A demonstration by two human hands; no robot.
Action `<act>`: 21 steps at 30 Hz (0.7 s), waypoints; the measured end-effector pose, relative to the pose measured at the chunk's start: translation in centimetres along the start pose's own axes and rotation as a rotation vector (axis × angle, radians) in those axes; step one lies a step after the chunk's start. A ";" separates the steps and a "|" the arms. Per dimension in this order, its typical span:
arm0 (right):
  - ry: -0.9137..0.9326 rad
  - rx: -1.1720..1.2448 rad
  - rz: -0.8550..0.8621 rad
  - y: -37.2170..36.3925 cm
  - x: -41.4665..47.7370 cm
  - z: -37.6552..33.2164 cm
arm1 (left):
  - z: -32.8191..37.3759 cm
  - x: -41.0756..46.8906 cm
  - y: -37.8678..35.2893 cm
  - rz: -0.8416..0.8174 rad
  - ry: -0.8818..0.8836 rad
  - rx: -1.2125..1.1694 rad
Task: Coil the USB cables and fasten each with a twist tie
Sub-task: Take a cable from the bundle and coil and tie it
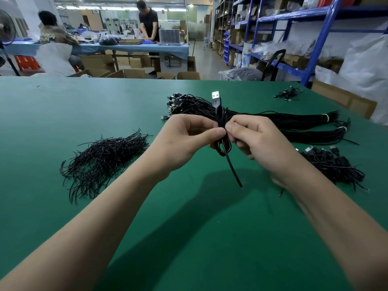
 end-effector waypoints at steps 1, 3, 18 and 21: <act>-0.086 0.147 -0.030 -0.2 -0.1 0.7 | 0.5 -0.1 0.1 0.032 -0.072 0.085; -0.231 0.437 -0.101 -0.8 -0.4 1.7 | 1.6 -0.4 0.2 0.133 -0.236 0.337; -0.166 -0.258 0.024 1.0 -0.2 2.3 | -4.9 -0.1 -3.1 0.077 0.135 -0.102; -0.182 -0.277 -0.029 1.5 -0.2 2.8 | -5.5 -0.5 -4.3 0.020 0.156 -0.142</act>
Point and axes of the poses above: each hand's wrist, its own x-axis towards the middle knuckle, its own y-axis out of the back of the hand, z = x × y, the point moved 7 cm from there along x, towards the middle knuckle, and after that the axes turned 4 degrees about y, right-handed, at the moved point
